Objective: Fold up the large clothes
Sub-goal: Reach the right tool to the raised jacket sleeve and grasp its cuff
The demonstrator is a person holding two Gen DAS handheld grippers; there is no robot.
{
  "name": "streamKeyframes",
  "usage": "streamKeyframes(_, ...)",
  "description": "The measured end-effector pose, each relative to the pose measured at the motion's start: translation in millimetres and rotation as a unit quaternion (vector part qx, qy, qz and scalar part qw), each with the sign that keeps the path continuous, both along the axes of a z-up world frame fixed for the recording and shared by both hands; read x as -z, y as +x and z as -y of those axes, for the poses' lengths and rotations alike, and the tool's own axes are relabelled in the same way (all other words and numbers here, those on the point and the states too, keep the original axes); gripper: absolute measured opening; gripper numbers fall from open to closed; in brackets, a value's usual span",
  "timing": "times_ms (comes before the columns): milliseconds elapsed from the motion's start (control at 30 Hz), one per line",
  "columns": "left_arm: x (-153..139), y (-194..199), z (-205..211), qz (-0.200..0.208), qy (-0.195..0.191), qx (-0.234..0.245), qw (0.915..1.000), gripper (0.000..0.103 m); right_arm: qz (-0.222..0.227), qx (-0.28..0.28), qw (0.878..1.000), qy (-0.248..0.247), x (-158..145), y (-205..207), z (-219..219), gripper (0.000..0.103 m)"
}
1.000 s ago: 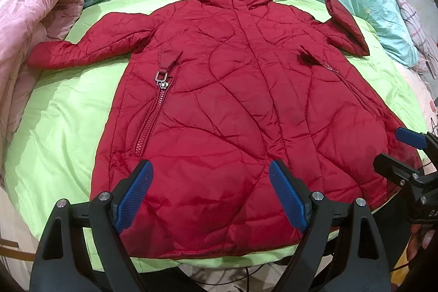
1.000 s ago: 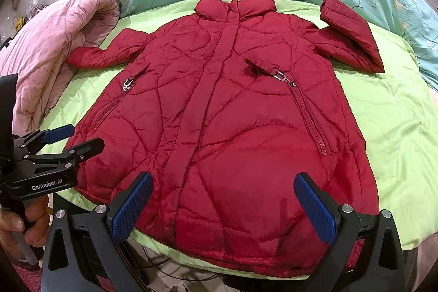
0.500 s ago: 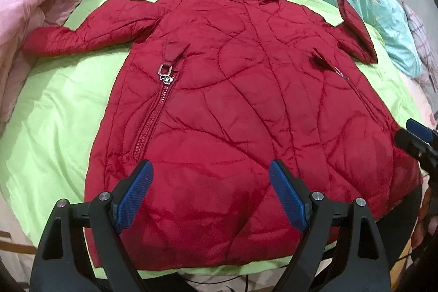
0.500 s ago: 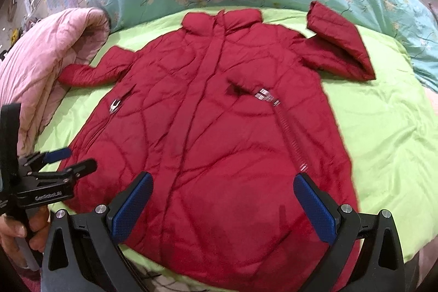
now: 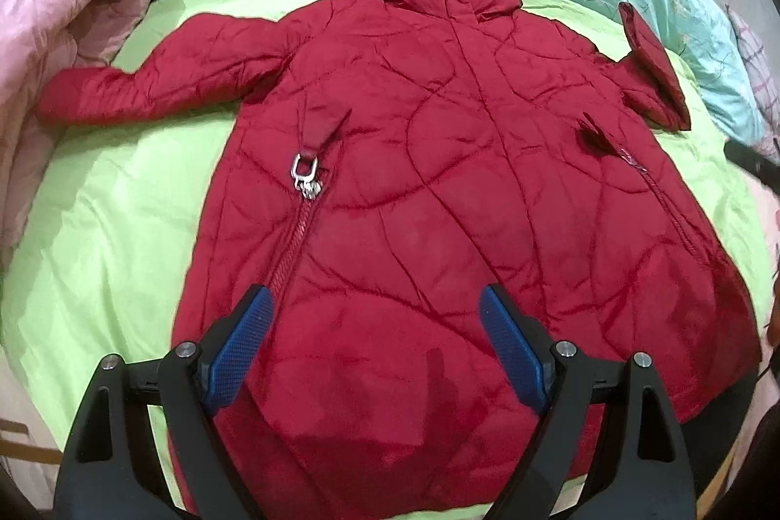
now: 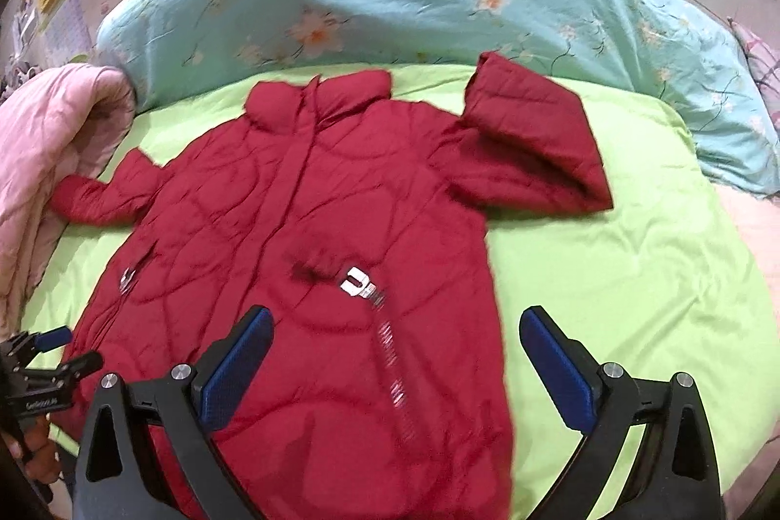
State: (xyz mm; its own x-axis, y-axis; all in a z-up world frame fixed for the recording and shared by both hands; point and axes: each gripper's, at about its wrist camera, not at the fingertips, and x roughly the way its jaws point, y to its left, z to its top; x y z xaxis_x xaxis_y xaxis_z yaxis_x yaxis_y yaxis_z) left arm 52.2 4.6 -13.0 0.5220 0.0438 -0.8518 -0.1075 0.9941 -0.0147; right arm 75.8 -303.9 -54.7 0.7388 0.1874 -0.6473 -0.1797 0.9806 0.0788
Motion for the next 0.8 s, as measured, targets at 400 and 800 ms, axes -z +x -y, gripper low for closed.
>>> streamKeyframes(400,2.4,28.4,-4.7,-0.001,0.0,-0.001,1.0,0.087,0.002,0.035,0.999,-0.038,-0.8,100.1,32.9,0.089)
streamKeyframes(800,12.1,51.4,2.7,-0.015,-0.003,0.004,0.9999,0.087,0.001,0.056,0.992,-0.116,18.6,201.1,41.4,0.08)
